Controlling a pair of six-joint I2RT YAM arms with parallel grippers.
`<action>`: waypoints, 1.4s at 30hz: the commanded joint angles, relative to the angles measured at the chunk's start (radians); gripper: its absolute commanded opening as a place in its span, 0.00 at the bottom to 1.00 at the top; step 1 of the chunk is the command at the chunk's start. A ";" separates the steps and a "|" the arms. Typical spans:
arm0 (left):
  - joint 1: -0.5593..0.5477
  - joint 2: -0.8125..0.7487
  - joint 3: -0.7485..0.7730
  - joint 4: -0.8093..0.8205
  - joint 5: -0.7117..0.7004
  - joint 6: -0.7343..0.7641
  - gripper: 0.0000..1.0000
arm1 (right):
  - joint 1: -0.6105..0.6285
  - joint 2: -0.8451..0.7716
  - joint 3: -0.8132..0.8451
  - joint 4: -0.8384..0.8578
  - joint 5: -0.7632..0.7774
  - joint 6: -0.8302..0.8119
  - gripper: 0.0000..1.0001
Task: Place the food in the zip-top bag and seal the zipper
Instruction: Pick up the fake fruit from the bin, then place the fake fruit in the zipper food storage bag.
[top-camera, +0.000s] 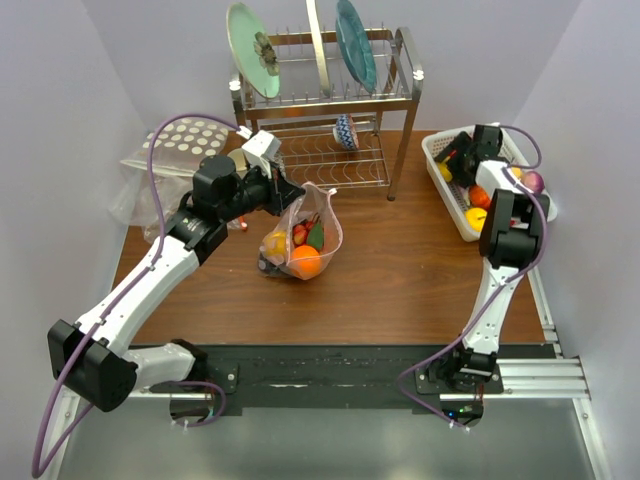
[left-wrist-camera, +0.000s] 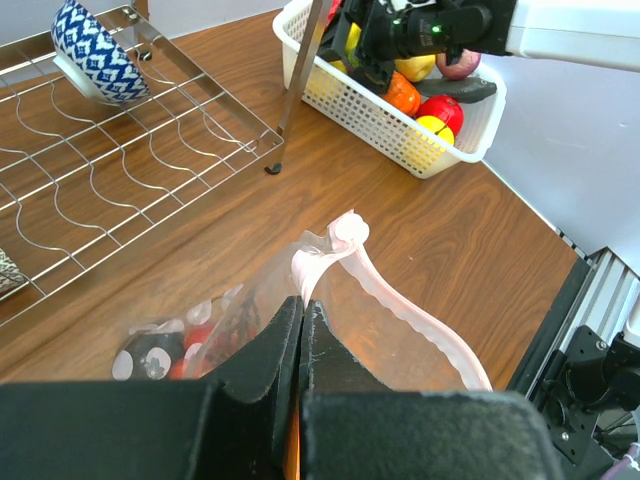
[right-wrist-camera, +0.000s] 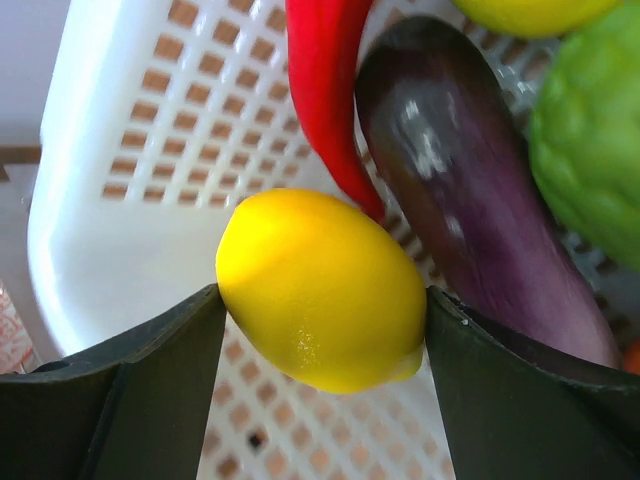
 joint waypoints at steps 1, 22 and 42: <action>0.006 -0.012 0.019 0.051 0.007 0.001 0.00 | 0.001 -0.243 -0.069 0.052 0.033 -0.044 0.72; 0.006 -0.012 0.023 0.040 -0.010 0.007 0.00 | 0.105 -0.916 -0.482 0.049 -0.407 -0.121 0.70; 0.006 -0.028 0.030 0.031 -0.022 0.015 0.00 | 0.641 -1.008 -0.531 0.024 -0.612 -0.251 0.65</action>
